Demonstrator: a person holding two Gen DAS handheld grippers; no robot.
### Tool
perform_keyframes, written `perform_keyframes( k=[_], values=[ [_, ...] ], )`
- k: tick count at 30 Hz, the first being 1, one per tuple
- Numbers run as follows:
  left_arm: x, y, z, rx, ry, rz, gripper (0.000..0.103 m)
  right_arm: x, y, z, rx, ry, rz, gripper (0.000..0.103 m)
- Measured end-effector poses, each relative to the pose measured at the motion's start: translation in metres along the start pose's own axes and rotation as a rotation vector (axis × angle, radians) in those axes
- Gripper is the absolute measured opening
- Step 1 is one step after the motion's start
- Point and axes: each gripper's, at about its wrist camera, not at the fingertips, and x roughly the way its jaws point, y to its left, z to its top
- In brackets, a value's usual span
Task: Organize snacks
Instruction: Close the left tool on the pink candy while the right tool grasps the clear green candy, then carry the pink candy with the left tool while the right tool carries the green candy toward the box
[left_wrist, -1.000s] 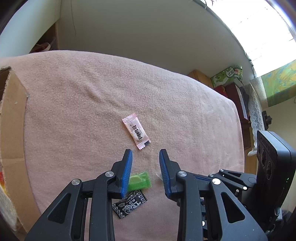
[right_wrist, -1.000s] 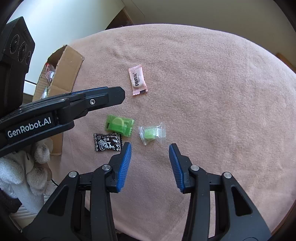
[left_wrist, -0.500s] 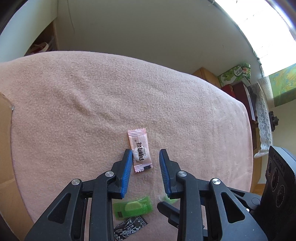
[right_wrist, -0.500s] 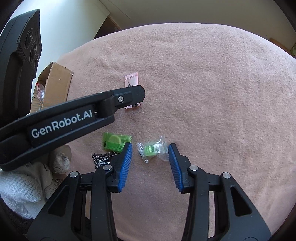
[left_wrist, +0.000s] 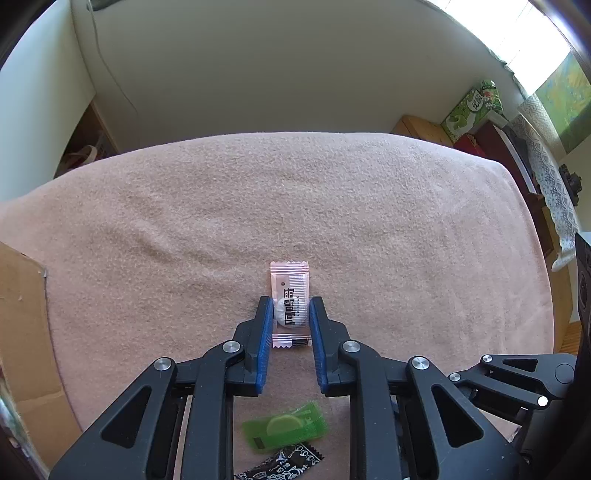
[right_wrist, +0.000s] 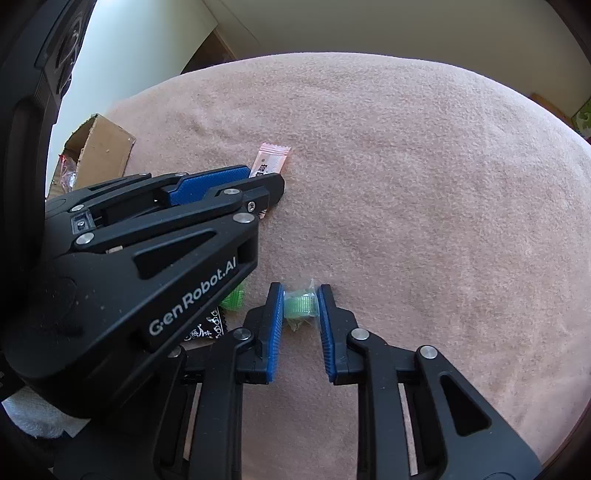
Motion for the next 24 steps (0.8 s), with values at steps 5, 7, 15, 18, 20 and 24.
perform_keyframes(
  k=[5, 7, 15, 18, 20, 24],
  values=[
    [-0.002, 0.006, -0.001, -0.016, -0.002, -0.020, 0.017, -0.005, -0.011, 0.001, -0.005, 0.001, 0.010, 0.019],
    [-0.004, 0.008, -0.003, -0.034, -0.004, -0.027, 0.017, -0.008, -0.014, 0.000, 0.002, -0.006, 0.012, 0.019],
    [-0.013, 0.021, -0.005, -0.068, -0.019, -0.053, 0.018, -0.019, -0.032, 0.001, 0.014, -0.020, 0.018, 0.019],
    [-0.020, 0.028, -0.006, -0.084, -0.026, -0.062, 0.018, -0.020, -0.032, 0.001, 0.016, -0.024, 0.013, 0.019],
    [-0.025, 0.031, -0.007, -0.092, -0.034, -0.069, 0.018, -0.019, -0.025, 0.002, 0.020, -0.028, 0.015, 0.019],
    [-0.038, 0.038, -0.009, -0.098, -0.047, -0.067, 0.018, -0.028, -0.020, 0.005, 0.001, -0.041, 0.015, 0.019]
  ],
)
